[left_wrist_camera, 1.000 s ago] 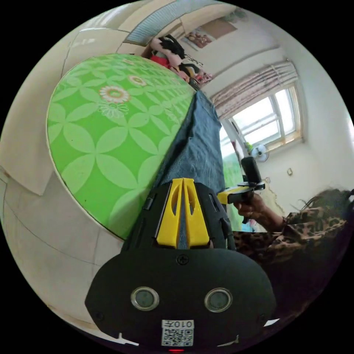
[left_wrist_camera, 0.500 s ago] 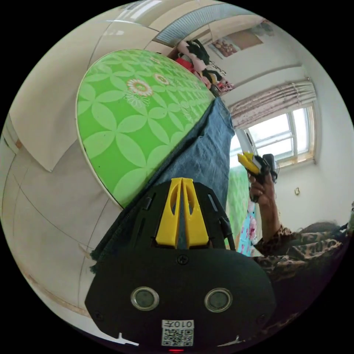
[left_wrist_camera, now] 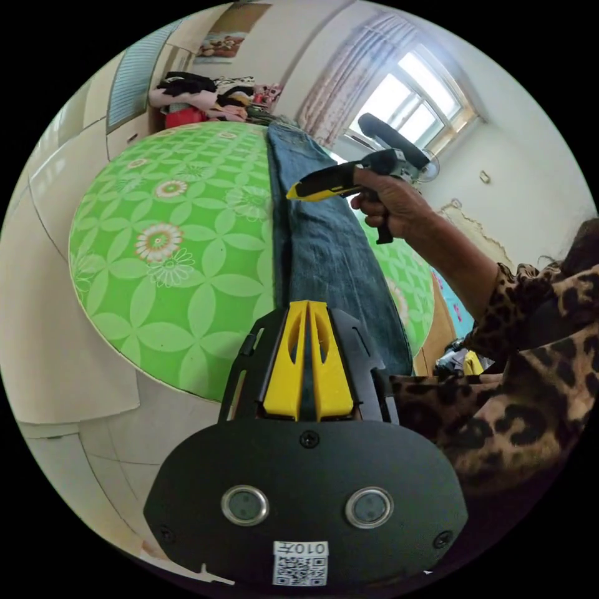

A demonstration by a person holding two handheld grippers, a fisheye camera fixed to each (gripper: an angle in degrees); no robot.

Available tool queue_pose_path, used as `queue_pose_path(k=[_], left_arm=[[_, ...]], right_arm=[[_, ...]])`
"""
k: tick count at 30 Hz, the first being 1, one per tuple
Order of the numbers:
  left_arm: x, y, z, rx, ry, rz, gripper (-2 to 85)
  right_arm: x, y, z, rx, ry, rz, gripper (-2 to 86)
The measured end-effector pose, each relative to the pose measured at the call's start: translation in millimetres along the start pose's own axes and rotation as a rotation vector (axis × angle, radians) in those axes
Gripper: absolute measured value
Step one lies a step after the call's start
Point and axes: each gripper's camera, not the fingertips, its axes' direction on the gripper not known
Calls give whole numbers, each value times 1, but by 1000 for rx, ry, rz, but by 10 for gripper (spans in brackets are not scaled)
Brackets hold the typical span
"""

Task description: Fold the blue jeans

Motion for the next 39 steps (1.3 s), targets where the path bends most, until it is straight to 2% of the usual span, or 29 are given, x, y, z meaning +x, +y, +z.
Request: queue_pose_path(k=[4, 8, 12, 16, 19, 25, 29, 33, 36, 39], left_arm=[[-14, -16, 14, -78, 102, 84, -3], [-13, -26, 23, -139, 77, 112, -3], [-21, -23, 18, -169, 87, 69, -4], [-41, -18, 16, -188, 96, 10, -4], [-54, -18, 15, -182, 137, -33, -4], [-63, -18, 12, -231, 152, -47, -4], [-75, -14, 5, -278, 175, -78, -4], [-95, -14, -27, -170, 187, -83, -3], [-95, -49, -40, -59, 256, 29, -3], [-72, -102, -23, -57, 246, 208, -2]], right_arm=[[-18, 13, 3, 2, 119, 28, 69], [-35, 34, -8, 24, 157, -3, 29], [-28, 71, -48, 157, 25, 41, 21], [-18, 81, -48, 156, -118, 62, 23], [-24, 73, -7, 29, -46, 82, 30], [-36, 112, -3, 61, -12, -6, 38], [-10, 174, -13, 121, -146, -20, 30], [39, 271, -11, 98, -354, 14, 27], [71, 331, -3, 121, -409, 164, 26], [77, 362, 12, 131, -450, 190, 25]])
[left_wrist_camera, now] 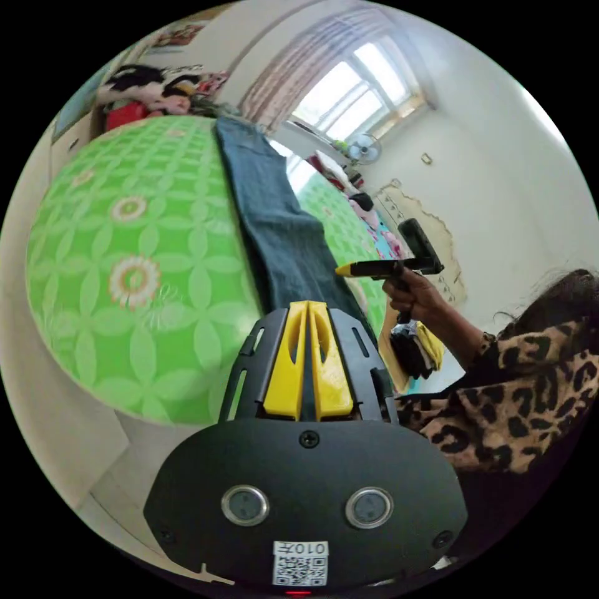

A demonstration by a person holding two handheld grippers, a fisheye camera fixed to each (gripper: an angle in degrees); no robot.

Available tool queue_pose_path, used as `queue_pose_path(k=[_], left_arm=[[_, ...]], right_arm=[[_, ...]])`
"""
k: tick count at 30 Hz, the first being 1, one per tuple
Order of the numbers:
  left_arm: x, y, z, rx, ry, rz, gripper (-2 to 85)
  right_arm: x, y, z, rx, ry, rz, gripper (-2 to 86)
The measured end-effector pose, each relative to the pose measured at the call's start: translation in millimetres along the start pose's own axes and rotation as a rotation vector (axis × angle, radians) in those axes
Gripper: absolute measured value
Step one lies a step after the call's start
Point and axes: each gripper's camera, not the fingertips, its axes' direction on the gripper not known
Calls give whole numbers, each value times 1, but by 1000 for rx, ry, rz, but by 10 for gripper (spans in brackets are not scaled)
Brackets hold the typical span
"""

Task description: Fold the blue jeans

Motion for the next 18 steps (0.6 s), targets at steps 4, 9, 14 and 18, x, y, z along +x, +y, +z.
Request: queue_pose_path(k=[4, 9, 14, 18], left_arm=[[-19, -16, 60, -212, -120, -75, -2], [-16, 24, 46, -214, -138, -178, -3], [-9, 59, 34, -260, -123, -301, -2], [4, 100, 17, -263, -157, -418, -1]], right_arm=[[12, 27, 16, -46, 10, -22, 25], [52, 92, -14, 53, -160, -45, 29], [92, 180, -34, 70, -331, -42, 44], [127, 242, -26, 53, -357, 20, 78]])
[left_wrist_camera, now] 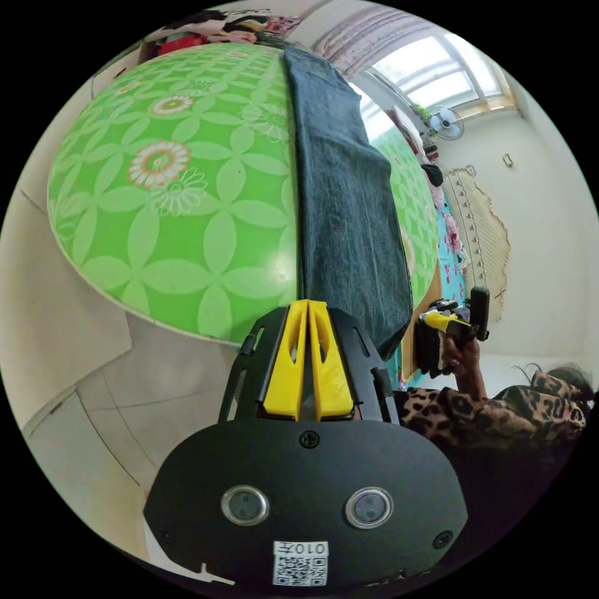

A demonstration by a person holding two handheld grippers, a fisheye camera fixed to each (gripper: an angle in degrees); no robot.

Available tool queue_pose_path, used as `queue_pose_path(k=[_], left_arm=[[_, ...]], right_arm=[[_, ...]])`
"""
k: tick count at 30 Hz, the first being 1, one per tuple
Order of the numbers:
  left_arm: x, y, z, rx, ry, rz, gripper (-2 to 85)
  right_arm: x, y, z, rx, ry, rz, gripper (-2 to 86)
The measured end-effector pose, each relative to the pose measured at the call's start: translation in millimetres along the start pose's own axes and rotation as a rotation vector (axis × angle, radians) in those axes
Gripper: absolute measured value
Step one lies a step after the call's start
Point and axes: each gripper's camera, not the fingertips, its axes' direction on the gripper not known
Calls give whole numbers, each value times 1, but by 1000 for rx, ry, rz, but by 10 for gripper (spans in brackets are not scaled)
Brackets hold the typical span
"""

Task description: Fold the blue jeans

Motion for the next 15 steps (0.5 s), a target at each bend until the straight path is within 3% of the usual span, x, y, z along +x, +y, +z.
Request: queue_pose_path(k=[8, 15], left_arm=[[-31, 83, -9, 175, 167, -134, 24], [-92, 107, 21, 232, 436, -142, 82]], right_arm=[[42, 19, 7, -28, 13, 36, 168], [40, 12, 26, -86, 78, 0, 167]])
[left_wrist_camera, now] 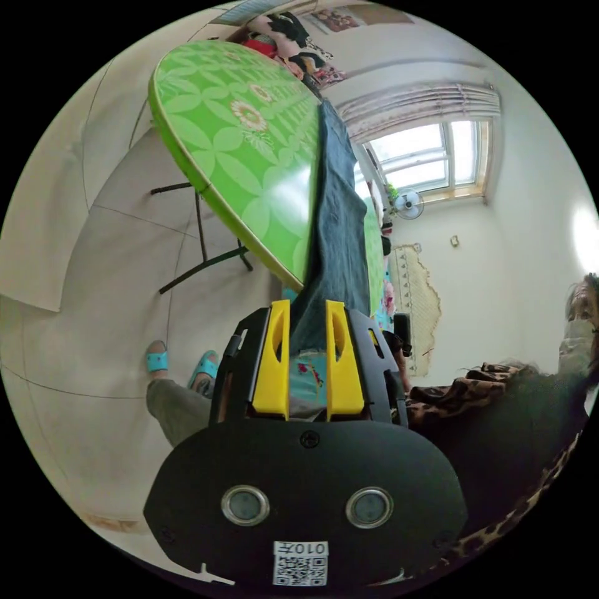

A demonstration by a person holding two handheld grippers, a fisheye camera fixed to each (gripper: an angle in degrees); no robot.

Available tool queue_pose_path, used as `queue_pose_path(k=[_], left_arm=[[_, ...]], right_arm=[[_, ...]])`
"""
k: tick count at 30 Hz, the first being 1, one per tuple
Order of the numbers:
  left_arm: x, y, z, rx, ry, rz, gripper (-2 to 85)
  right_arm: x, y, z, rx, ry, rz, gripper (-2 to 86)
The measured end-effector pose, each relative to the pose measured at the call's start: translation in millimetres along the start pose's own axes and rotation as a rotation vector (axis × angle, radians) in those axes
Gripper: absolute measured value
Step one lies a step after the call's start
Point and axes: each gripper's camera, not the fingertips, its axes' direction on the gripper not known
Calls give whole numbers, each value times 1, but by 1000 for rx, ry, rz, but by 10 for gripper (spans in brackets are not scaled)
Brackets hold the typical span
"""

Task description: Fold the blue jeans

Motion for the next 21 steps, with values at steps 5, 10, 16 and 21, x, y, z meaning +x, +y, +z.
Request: queue_pose_path(k=[5, 10, 16, 21], left_arm=[[-9, -14, 34, -144, 162, 111, 82], [19, -8, 67, -334, 171, 201, 27], [72, 17, 144, -590, 220, 374, 6], [80, 16, 171, -704, 153, 425, 4]], right_arm=[[-8, 3, 19, -64, 36, 20, 56], [-10, 36, -20, -14, 91, 44, 32], [5, 87, -72, 37, 223, 178, 35], [20, 116, -86, 53, 242, 267, 71]])
